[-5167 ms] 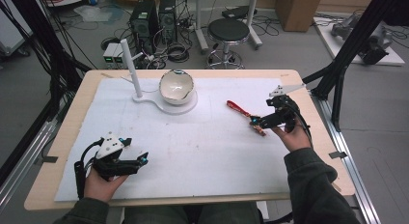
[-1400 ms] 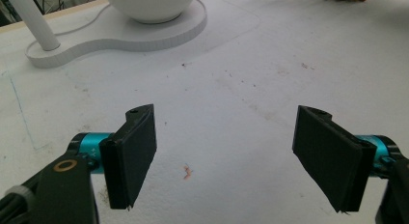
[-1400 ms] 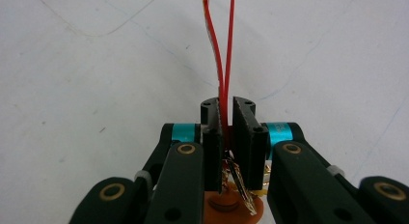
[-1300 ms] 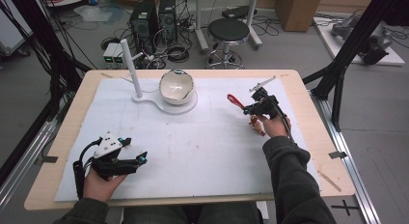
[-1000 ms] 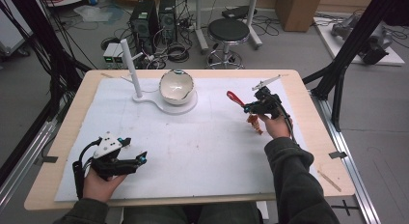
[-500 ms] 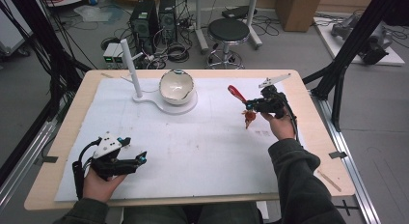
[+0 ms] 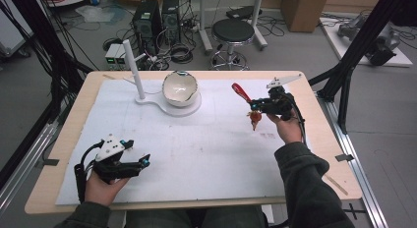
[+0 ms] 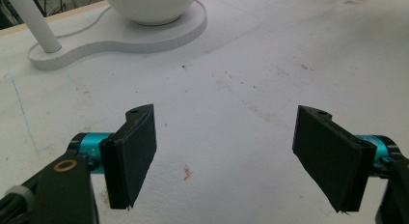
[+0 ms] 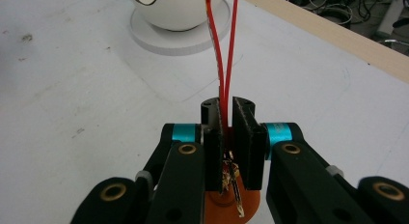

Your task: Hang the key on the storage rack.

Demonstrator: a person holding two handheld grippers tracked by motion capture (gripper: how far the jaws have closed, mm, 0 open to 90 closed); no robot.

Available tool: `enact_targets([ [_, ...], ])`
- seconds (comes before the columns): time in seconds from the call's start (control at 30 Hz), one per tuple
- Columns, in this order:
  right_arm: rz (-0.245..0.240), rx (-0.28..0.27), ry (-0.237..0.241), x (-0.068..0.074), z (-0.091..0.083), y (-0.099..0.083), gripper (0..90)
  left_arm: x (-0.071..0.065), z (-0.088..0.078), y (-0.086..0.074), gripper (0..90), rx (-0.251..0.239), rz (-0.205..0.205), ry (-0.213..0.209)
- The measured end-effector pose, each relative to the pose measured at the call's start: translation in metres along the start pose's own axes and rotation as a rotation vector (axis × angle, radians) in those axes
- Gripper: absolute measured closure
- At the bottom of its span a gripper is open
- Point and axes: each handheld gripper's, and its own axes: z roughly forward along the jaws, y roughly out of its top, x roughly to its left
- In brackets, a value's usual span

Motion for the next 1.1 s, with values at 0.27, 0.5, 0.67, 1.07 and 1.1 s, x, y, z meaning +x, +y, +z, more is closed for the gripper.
enact_targets([
  [0.27, -0.015, -0.042, 0.043, 0.011, 0.0, 0.011, 83.0, 0.001, 0.0, 0.0, 23.8, 0.001, 0.001, -0.001],
  [0.5, -0.039, -0.054, 0.069, 0.021, 0.001, 0.024, 83.0, 0.0, -0.001, 0.0, 23.9, -0.001, 0.001, 0.001],
  [0.67, -0.061, -0.064, 0.085, 0.029, 0.004, 0.034, 83.0, 0.001, -0.002, 0.0, 23.9, -0.004, 0.0, 0.001],
  [1.07, -0.082, -0.078, 0.116, 0.04, 0.009, 0.048, 83.0, 0.001, -0.002, 0.0, 23.8, -0.004, -0.001, 0.001],
  [1.1, -0.082, -0.078, 0.116, 0.04, 0.009, 0.048, 83.0, 0.001, -0.002, 0.0, 23.8, -0.002, 0.002, 0.003],
])
